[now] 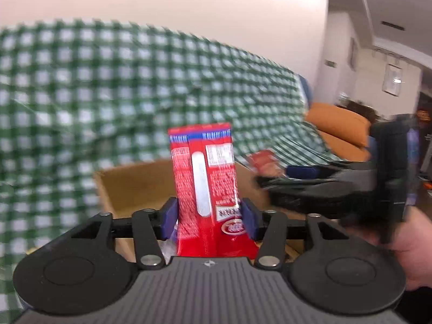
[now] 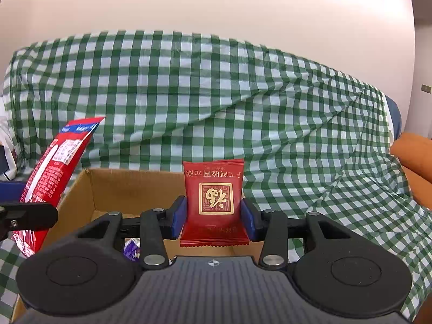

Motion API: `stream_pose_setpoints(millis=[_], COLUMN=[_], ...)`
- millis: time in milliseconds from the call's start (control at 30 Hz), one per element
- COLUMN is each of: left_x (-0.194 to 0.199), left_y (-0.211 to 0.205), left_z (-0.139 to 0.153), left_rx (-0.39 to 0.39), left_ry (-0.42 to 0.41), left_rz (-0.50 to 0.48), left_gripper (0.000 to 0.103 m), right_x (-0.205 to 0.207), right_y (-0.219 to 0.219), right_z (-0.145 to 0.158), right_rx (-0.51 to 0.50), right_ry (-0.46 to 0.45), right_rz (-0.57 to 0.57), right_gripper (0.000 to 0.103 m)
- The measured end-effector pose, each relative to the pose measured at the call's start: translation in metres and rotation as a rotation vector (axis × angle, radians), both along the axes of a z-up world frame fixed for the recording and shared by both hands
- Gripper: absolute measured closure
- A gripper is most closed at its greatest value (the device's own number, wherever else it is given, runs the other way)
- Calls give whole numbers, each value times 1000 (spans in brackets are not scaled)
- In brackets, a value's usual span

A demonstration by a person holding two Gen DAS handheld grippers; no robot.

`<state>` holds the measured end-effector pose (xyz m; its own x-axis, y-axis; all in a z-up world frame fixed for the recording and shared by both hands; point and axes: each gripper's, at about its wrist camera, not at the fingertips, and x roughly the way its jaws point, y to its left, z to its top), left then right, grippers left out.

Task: Organize snacks
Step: 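Lift the red candy packet over the box with the right tool while the left tool lifts the wafer packet, then open the right tool to drop the candy packet while the left tool drops the wafer packet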

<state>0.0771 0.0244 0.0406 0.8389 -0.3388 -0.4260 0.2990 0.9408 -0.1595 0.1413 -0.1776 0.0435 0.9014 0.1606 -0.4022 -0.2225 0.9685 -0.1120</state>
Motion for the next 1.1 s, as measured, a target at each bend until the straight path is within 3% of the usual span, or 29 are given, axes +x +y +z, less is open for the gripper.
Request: stream_pose_setpoints(millis=[33,67,233,333,400,667,767,833,933,1033,1100], left_x=[-1,-2,5,15,20,29,27,27,29,27,28], left_y=[-2,-4,7,13,20,20,13,14,12,9,19], left_z=[0,0,-3,-11,-16,-29,-32,-32,-31,-26,-22], left_rx=[10,25,42,104,74,32,82,50,25,48,20], left_ry=[-1,-13,15,93,157,269,248,249,242,208,205], left_rz=[3,12,115,211,226,144,131,119,93,94,120], left_gripper=[28,24,24,24,24,27,27,29,31,31,31], right_x=[4,7,16,28,34,46,45,44,44,47,46], right_y=[2,4,1,-11,-21,-47,-55,-55,-57,-62,-62], right_z=[-4,-9,-15,-23,-32,-53,-58,-58,-57,-58,-57], right_rx=[-17,-40,-102,-124,-129,-121,-120,-118,-123,-127,-131], right_ry=[36,70,100,164,219,345,371,370,366,374,373], right_rz=[-2,-14,-119,-221,-274,-396,-413,-406,-417,-439,-436], right_gripper=[37,29,28,28,28,32,37,40,54,54,54])
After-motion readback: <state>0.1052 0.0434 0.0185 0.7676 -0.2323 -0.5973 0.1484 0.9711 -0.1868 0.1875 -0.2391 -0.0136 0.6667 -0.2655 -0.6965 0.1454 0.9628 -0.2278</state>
